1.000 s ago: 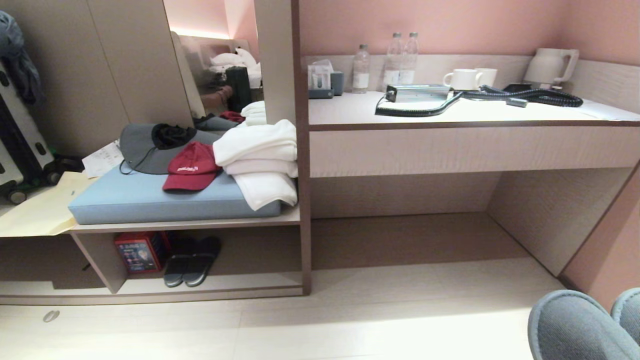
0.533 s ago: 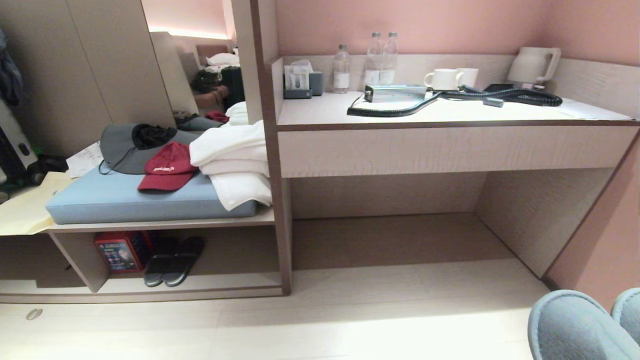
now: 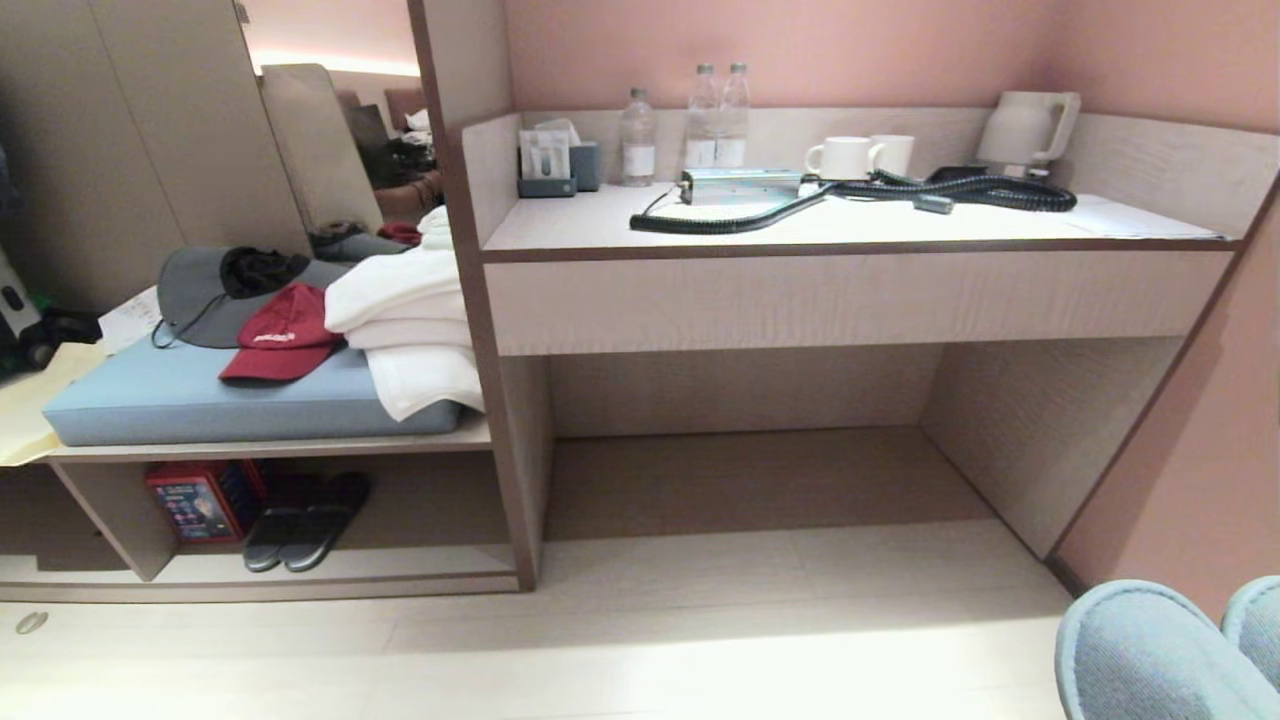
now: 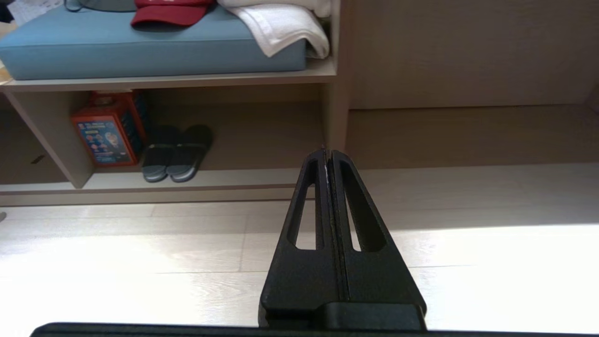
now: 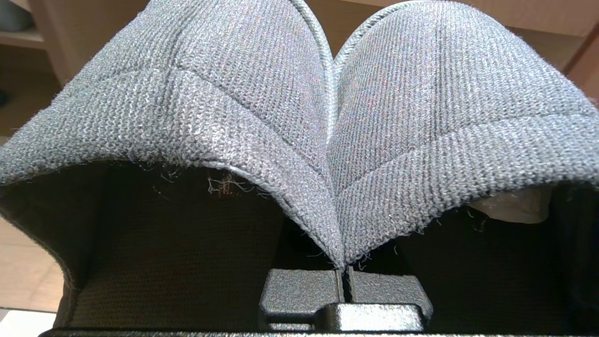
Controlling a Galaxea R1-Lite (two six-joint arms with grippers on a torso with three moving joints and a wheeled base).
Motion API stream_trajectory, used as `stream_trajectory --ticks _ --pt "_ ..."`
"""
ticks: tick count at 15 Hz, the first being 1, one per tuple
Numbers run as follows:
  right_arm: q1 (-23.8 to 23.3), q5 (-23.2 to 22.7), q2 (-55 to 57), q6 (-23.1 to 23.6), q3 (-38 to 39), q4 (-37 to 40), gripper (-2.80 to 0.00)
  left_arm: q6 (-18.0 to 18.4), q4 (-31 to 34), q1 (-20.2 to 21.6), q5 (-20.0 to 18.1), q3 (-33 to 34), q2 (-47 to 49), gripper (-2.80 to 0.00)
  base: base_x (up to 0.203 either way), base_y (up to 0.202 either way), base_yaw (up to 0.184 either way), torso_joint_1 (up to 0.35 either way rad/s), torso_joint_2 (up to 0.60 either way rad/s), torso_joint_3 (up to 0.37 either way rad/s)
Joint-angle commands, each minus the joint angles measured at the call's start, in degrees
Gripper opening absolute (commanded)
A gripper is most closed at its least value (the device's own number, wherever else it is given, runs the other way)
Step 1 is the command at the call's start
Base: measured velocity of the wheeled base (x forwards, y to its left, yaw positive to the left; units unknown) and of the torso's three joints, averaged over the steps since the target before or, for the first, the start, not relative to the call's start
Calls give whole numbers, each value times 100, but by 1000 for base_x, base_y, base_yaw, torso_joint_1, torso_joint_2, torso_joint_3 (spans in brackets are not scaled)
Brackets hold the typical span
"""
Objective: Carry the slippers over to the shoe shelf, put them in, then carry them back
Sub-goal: Place the slippers on the floor
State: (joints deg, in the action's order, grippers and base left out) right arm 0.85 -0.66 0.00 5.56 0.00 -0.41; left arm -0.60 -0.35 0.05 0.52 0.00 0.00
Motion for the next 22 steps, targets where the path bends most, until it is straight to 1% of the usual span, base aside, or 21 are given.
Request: stream_trajectory --ticks 1,13,19,22 --pt "3 -4 9 5 0 -2 -280 -2 0 -3 1 0 9 -280 0 -200 3 3 2 2" --pt "3 -3 9 -2 0 -2 -280 7 -9 -5 1 0 0 -280 0 -191 1 4 1 3" --pt "3 5 0 -2 0 -2 -280 7 0 -5 1 0 0 -280 0 -12 1 0 1 0" --pt "3 5 0 -11 0 -2 -280 -2 0 1 1 0 0 -280 0 0 0 3 4 -146"
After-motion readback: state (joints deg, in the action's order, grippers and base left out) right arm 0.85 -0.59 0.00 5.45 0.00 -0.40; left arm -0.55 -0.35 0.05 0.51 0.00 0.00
